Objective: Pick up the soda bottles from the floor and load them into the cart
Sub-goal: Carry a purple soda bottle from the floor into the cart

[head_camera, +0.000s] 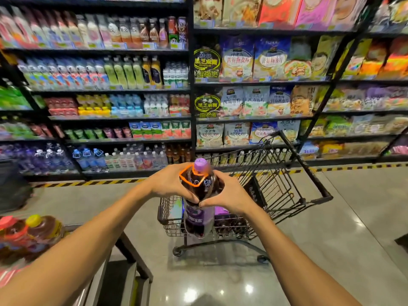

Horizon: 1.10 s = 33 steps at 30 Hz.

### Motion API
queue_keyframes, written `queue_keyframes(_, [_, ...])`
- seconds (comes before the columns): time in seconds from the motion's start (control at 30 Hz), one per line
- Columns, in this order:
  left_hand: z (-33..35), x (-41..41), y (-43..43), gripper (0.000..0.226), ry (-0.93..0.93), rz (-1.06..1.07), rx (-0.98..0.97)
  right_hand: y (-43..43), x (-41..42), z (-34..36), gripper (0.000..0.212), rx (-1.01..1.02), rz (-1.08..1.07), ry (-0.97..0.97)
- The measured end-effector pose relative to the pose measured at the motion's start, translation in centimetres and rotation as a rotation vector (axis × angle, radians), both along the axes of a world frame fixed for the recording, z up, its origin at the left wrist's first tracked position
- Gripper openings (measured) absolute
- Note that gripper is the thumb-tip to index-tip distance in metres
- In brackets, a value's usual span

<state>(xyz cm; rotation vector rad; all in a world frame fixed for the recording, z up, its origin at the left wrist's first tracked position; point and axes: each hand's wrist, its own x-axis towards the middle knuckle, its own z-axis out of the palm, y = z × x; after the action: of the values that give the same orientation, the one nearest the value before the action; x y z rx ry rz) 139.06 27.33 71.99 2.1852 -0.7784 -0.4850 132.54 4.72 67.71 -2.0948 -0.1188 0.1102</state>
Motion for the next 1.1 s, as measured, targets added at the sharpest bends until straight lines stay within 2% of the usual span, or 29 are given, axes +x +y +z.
queue_keyframes(0.1, [-0.6, 4.2, 0.0, 0.083, 0.017, 0.019, -0.007, -0.2, 4.6, -0.5, 0.088, -0.01, 0.031, 0.017])
queue_keyframes(0.23, [-2.1, 9.1, 1.2, 0.091, 0.043, 0.053, 0.008, 1.0, 9.8, -1.8, 0.116, -0.035, 0.032, 0.037])
queue_keyframes(0.3, [-2.7, 11.5, 1.7, 0.091, 0.064, 0.056, 0.018, 1.8, 12.2, -2.3, 0.112, -0.029, 0.039, 0.067])
queue_keyframes(0.37, [-3.6, 14.0, 2.3, 0.09, 0.073, 0.04, 0.027, 2.5, 14.5, -3.4, 0.097, -0.014, 0.038, 0.094])
queue_keyframes(0.5, [-6.6, 18.3, 3.8, 0.093, 0.1, 0.031, 0.029, 4.3, 17.6, -6.1, 0.107, 0.015, -0.003, 0.136])
queue_keyframes(0.63, [-9.3, 21.3, 4.6, 0.091, 0.198, 0.01, -0.02, 5.4, 20.0, -8.3, 0.099, 0.034, -0.003, 0.17])
queue_keyframes(0.8, [-13.9, 24.4, 5.2, 0.091, 0.34, 0.008, -0.087, 6.1, 23.0, -12.6, 0.106, 0.081, -0.04, 0.281])
queue_keyframes(0.93, [-20.0, 26.0, 5.6, 0.097, 0.44, 0.133, -0.149, 5.9, 25.7, -17.5, 0.099, 0.115, -0.067, 0.362])
queue_keyframes(1.1, [-28.3, 26.8, 5.0, 0.085, 0.538, 0.408, -0.273, 5.7, 29.5, -25.7, 0.086, 0.174, -0.08, 0.435])
